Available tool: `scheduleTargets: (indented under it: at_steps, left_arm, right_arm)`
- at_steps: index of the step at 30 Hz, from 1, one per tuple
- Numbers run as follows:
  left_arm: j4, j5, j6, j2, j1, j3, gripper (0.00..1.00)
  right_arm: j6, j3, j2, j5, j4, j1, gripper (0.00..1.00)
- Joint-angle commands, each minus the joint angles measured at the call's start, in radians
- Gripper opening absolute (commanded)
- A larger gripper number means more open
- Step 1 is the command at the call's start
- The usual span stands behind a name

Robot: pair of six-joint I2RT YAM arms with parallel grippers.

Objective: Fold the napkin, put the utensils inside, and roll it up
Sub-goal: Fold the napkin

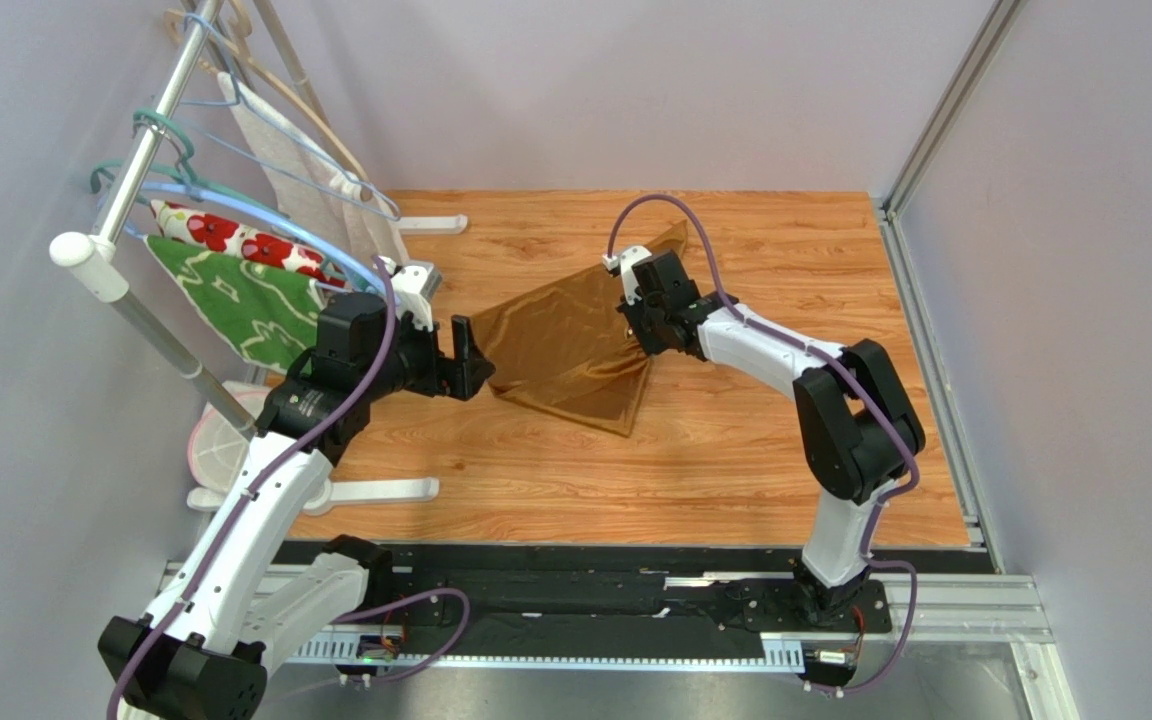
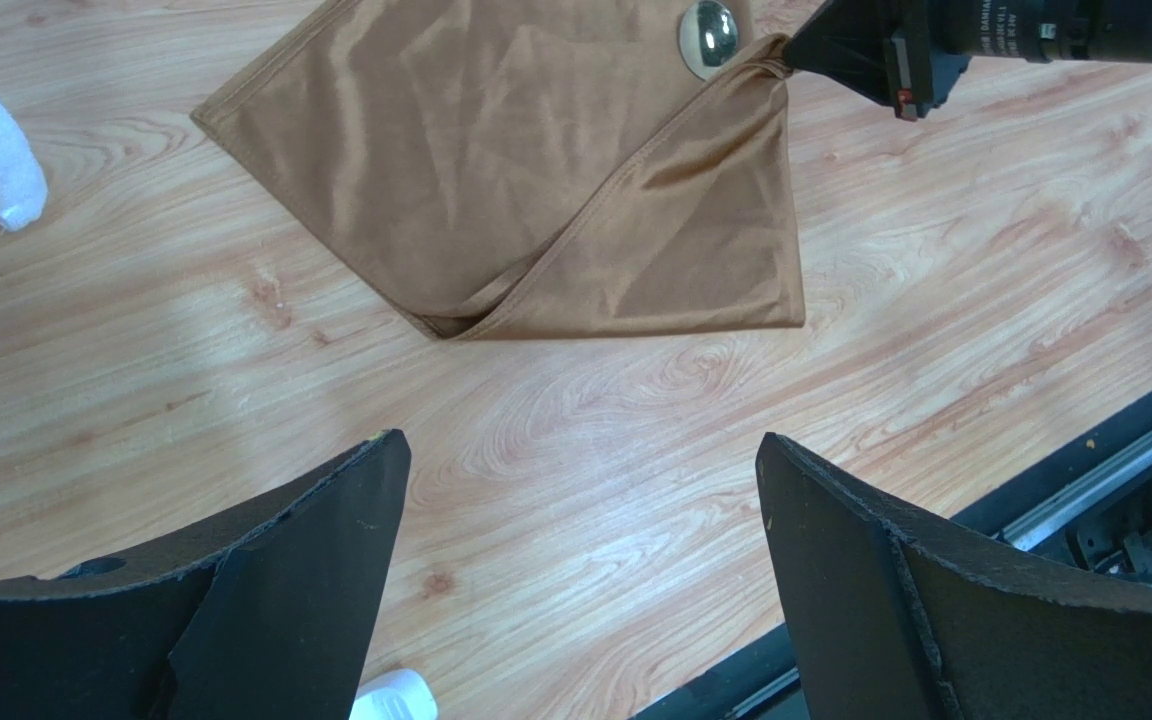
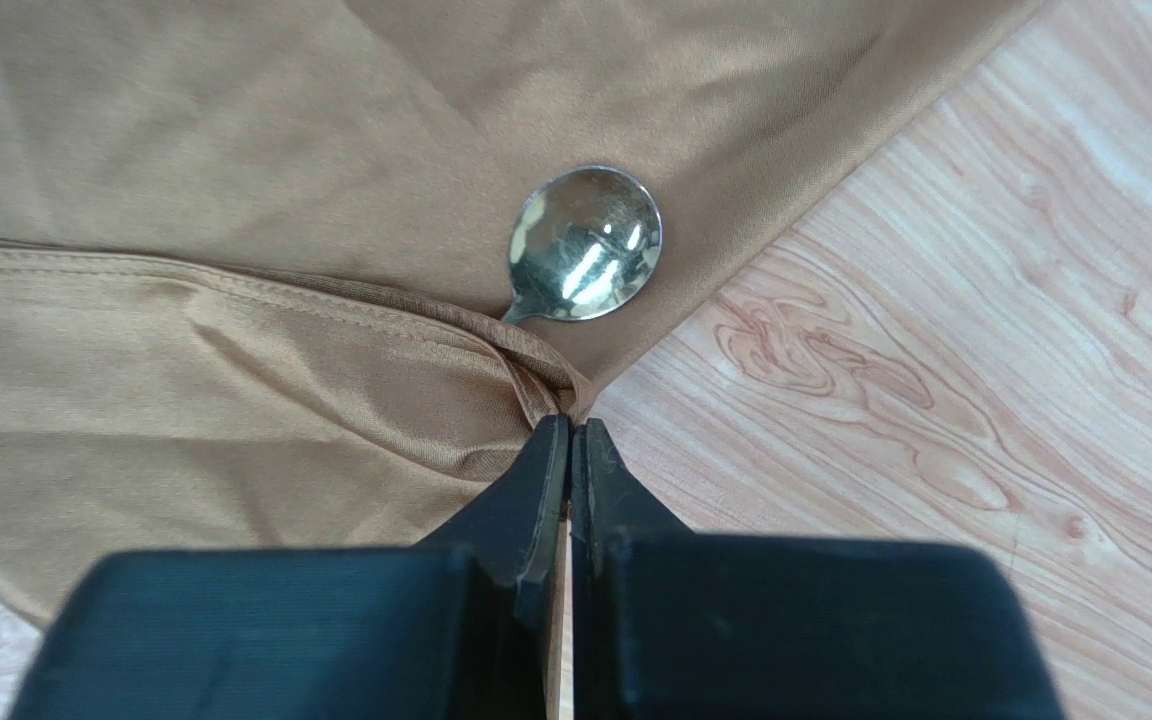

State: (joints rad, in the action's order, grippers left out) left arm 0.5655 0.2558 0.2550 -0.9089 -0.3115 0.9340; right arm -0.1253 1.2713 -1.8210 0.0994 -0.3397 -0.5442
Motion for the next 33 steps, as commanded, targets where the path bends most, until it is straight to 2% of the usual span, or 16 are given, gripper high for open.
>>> scheduleTargets:
  at_steps: [1,9,10,12,13,16,20,25,29,33]
  left_arm:
    - [-0.001,0.005,-0.008,0.001,0.006,0.02,0.95]
    - [-0.001,0.01,-0.008,-0.004,0.006,0.02,0.95]
    - [0.0,0.01,-0.008,-0.004,0.006,0.02,0.95]
    - [-0.001,0.013,-0.007,-0.007,0.006,0.02,0.95]
    - [-0.001,0.013,-0.007,-0.008,0.006,0.02,0.95]
    - [0.0,0.013,-0.008,-0.016,0.005,0.019,0.95]
    - [-0.001,0.017,-0.008,-0.027,0.006,0.017,0.95]
    - [-0.009,0.02,-0.007,-0.036,0.006,0.011,0.95]
    - [-0.021,0.034,-0.007,-0.05,0.005,0.002,0.94]
    - [-0.021,0.026,-0.008,-0.064,0.005,0.002,0.94]
  right_arm:
    - [-0.016,0.045,-0.021,-0.009,0.024,0.023,0.0]
    - [-0.008,0.08,-0.057,-0.024,0.03,0.046,0.01]
    - [-0.007,0.089,-0.057,-0.039,0.03,0.055,0.16]
    - [0.0,0.135,-0.054,-0.07,0.022,0.064,0.36]
    - [0.003,0.152,-0.046,-0.082,0.013,0.078,0.52]
    - [0.015,0.212,-0.002,-0.138,0.004,0.11,0.64]
    - [0.048,0.237,0.06,-0.201,-0.028,0.135,0.64]
    - [0.182,0.107,0.08,-0.227,0.013,0.182,0.65]
    - [0.259,0.068,0.042,-0.312,0.077,0.26,0.65]
    - [0.332,0.129,-0.062,-0.401,0.128,0.332,0.65]
